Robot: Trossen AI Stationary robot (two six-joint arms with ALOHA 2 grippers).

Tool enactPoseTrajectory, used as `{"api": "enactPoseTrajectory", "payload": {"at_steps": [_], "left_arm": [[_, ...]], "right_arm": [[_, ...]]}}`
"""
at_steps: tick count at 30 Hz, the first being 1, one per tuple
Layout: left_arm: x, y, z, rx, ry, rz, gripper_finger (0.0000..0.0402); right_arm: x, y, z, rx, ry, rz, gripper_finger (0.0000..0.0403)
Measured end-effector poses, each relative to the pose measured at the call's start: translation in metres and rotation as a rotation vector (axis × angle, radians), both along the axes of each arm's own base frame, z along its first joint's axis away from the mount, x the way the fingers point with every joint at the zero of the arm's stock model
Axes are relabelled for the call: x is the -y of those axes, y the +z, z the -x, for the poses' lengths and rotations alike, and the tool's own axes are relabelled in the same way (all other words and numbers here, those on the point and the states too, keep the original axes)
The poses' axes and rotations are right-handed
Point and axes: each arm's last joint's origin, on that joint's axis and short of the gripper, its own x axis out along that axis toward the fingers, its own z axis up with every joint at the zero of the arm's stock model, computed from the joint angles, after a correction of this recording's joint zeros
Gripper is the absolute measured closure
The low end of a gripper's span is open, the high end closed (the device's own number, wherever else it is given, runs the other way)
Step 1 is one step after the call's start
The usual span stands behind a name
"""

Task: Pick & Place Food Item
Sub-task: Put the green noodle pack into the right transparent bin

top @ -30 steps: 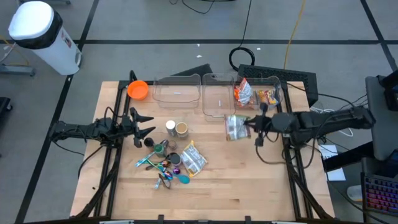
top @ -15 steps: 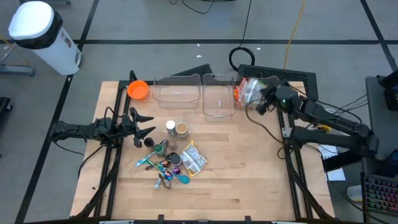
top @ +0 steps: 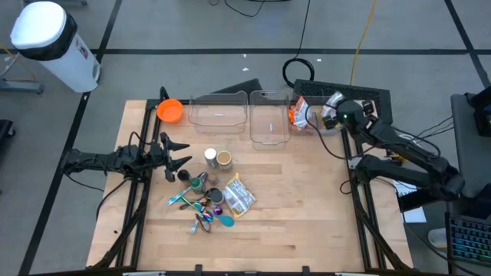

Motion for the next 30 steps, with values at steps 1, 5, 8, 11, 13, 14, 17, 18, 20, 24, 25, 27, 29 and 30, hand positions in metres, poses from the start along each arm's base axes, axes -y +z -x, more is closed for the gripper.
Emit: {"api": "enactPoseTrajectory", "payload": {"at_steps": [1, 5, 8, 11, 13, 14, 17, 18, 20, 24, 25, 27, 29, 30], "left_arm": [[0.0, 0.0, 0.0, 0.0, 0.0, 0.0, 0.0174], [0.0, 0.0, 0.0, 0.0, 0.0, 0.0, 0.0174], [0.0, 0.0, 0.0, 0.0, 0.0, 0.0, 0.0174], [0.0, 0.0, 0.0, 0.0, 0.0, 0.0, 0.0174], [0.0, 0.0, 0.0, 0.0, 0.0, 0.0, 0.0174], [0.0, 0.0, 0.0, 0.0, 0.0, 0.0, 0.0174], [0.0, 0.0, 0.0, 0.0, 0.0, 0.0, 0.0174], [0.0, 0.0, 0.0, 0.0, 0.0, 0.0, 0.0174], [0.0, 0.0, 0.0, 0.0, 0.0, 0.0, 0.0174], [0.0, 0.0, 0.0, 0.0, 0.0, 0.0, 0.0174], [0.0, 0.0, 0.0, 0.0, 0.0, 0.0, 0.0174], [0.0, 0.0, 0.0, 0.0, 0.0, 0.0, 0.0174], [0.0, 0.0, 0.0, 0.0, 0.0, 0.0, 0.0174], [0.0, 0.0, 0.0, 0.0, 0.0, 0.0, 0.0174]], "right_arm": [[0.001, -0.005, 0.0, 0.017, -0.007, 0.006, 0.0402], [0.002, -0.028, -0.001, 0.059, -0.017, 0.027, 0.0397], [0.001, -0.043, -0.001, 0.076, -0.005, 0.04, 0.0392], [0.0, -0.054, -0.002, 0.108, 0.05, 0.019, 0.039], [-0.001, -0.059, -0.003, 0.138, 0.091, 0.007, 0.039], [-0.001, -0.06, -0.003, 0.149, 0.107, 0.002, 0.039], [-0.002, -0.062, -0.004, 0.168, 0.128, -0.011, 0.0391], [-0.002, -0.062, -0.004, 0.168, 0.128, -0.011, 0.039], [-0.002, -0.062, -0.004, 0.168, 0.128, -0.011, 0.0384], [-0.002, -0.062, -0.004, 0.163, 0.132, -0.012, 0.0355], [-0.002, -0.062, -0.004, 0.163, 0.134, -0.012, 0.0343], [-0.002, -0.062, -0.004, 0.163, 0.135, -0.012, 0.0315], [-0.002, -0.062, -0.004, 0.163, 0.135, -0.012, 0.0283], [-0.002, -0.062, -0.004, 0.166, 0.134, -0.009, 0.0267]]}}
